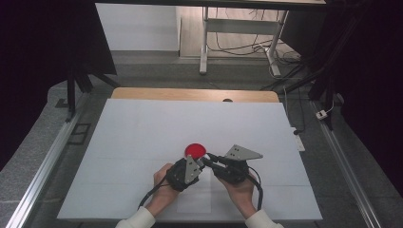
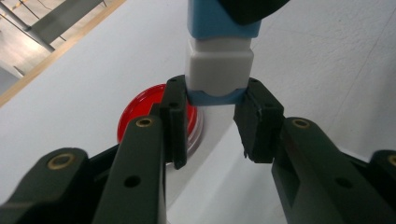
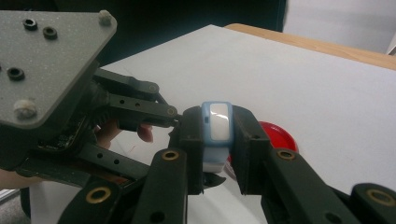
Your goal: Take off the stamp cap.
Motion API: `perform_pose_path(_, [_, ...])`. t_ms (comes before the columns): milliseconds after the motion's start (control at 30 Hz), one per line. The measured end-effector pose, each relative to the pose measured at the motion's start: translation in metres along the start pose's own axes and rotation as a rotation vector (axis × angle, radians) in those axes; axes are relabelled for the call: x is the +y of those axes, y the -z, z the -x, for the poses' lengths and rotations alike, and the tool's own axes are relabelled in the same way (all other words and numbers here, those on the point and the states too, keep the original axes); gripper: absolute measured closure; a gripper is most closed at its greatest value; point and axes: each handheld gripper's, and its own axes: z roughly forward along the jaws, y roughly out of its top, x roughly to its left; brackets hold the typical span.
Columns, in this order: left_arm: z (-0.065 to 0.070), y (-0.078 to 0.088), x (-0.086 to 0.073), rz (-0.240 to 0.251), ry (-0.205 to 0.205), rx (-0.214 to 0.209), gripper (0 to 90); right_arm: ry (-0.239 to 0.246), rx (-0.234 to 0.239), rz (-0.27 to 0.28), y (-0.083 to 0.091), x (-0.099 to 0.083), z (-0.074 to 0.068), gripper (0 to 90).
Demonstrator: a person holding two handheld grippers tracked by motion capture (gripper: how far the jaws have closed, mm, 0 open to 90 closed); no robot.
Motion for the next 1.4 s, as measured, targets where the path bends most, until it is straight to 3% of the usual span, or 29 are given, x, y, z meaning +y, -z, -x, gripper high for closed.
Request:
perform_pose_path(367, [-0.0026, -0.0008, -0.0018, 0.01, 0.048, -0.038, 65.5, -0.002, -0.003, 0.004, -0.0004, -0.0004, -0.0004, 75.3])
perform_pose_path(933, [-0.0039, -0.0007, -0.0028, 0.023, 0.072, -0.067, 65.6, 0.009, -0.004, -0.007, 0.0007, 0.001, -0.0009, 75.3])
perform_pose_path(1233, [-0.0025, -0.0007, -0.0028, 0.013, 0.039, -0.053, 65.8, 0.015, 0.0, -0.022, 0.0006, 0.0024, -0.0011, 75.3])
perform_pose_path(1400, [-0.0023, -0.0013, -0.0031, 0.013, 0.04, -0.055, 65.8, 0.016, -0.002, -0.027, 0.0001, 0.0022, -0.0012, 75.3])
